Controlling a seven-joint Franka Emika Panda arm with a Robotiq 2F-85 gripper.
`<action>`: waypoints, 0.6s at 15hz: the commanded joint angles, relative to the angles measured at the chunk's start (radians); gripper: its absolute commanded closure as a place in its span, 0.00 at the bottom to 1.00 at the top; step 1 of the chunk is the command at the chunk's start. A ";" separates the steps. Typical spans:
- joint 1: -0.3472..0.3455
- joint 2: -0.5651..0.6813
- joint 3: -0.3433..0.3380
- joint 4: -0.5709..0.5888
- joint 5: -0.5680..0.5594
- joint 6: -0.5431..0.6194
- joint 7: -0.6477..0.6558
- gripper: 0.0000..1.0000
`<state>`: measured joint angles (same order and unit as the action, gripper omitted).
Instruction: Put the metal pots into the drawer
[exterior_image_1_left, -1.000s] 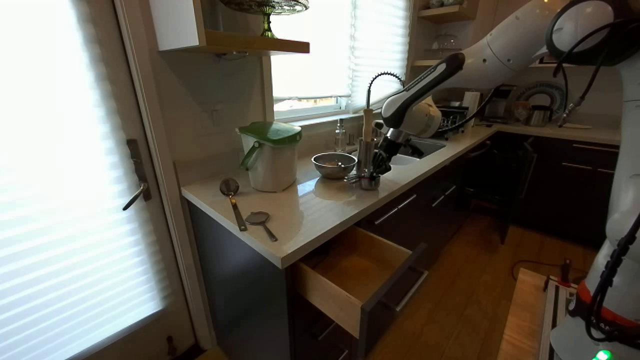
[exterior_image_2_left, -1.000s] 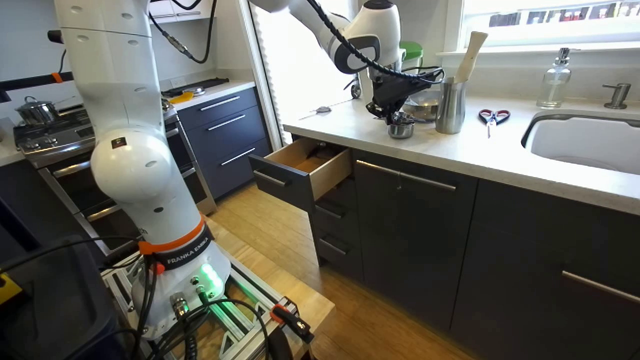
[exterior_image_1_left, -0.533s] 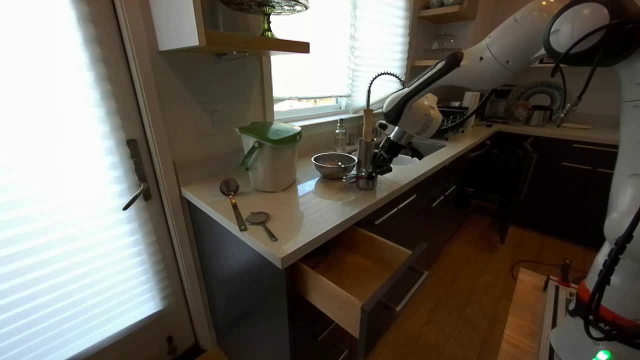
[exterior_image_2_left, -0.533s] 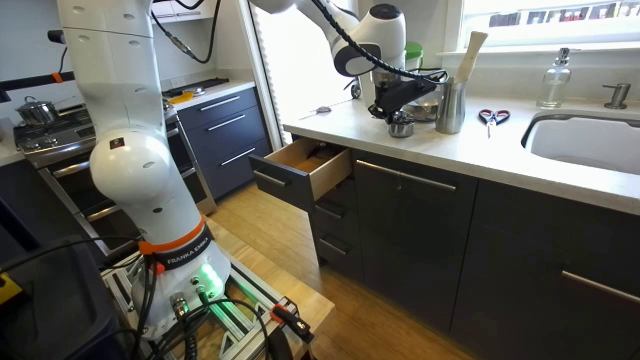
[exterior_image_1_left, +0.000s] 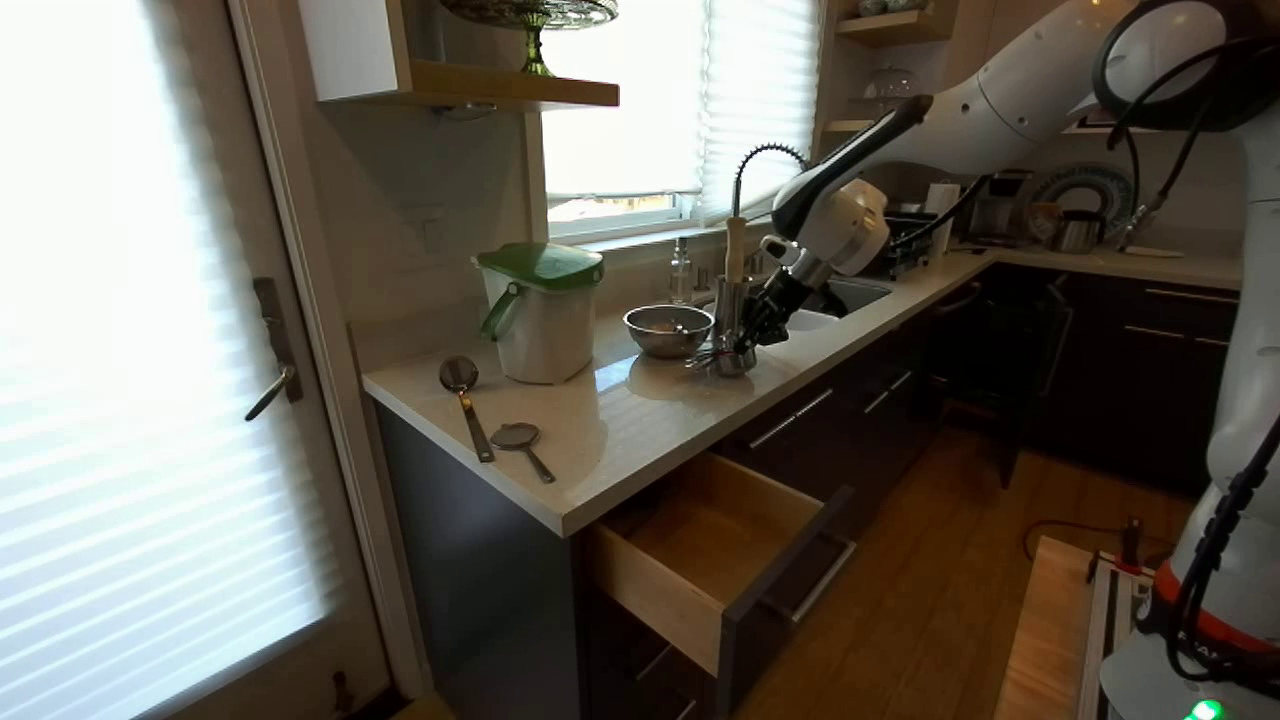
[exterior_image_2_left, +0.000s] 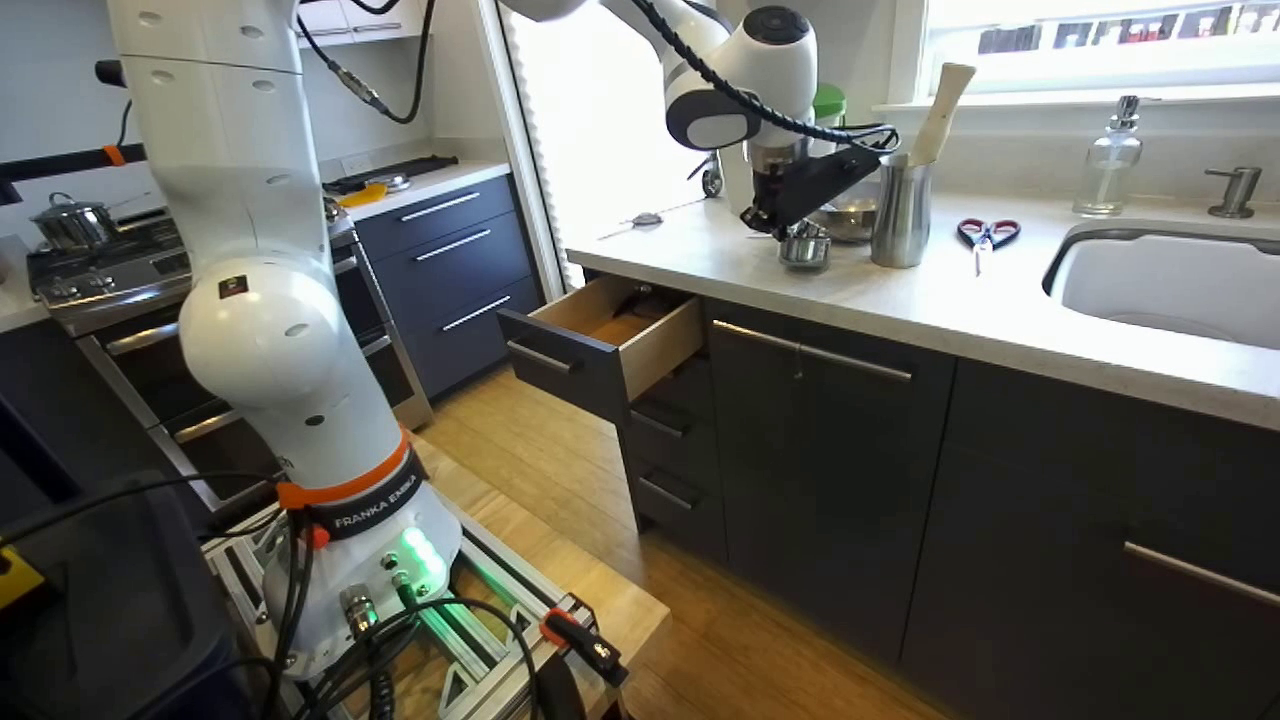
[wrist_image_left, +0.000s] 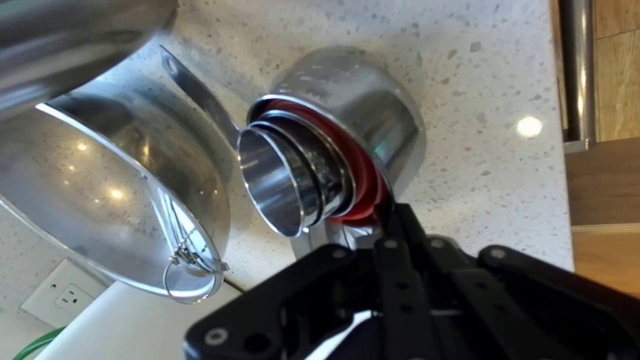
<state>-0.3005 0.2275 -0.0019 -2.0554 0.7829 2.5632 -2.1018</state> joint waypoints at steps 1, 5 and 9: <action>0.002 -0.003 -0.030 -0.018 0.011 -0.030 -0.049 0.99; 0.010 0.015 -0.051 -0.020 -0.019 -0.029 -0.019 0.99; 0.019 0.016 -0.058 -0.021 -0.036 -0.009 0.002 0.99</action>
<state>-0.2988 0.2397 -0.0389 -2.0690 0.7755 2.5525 -2.1191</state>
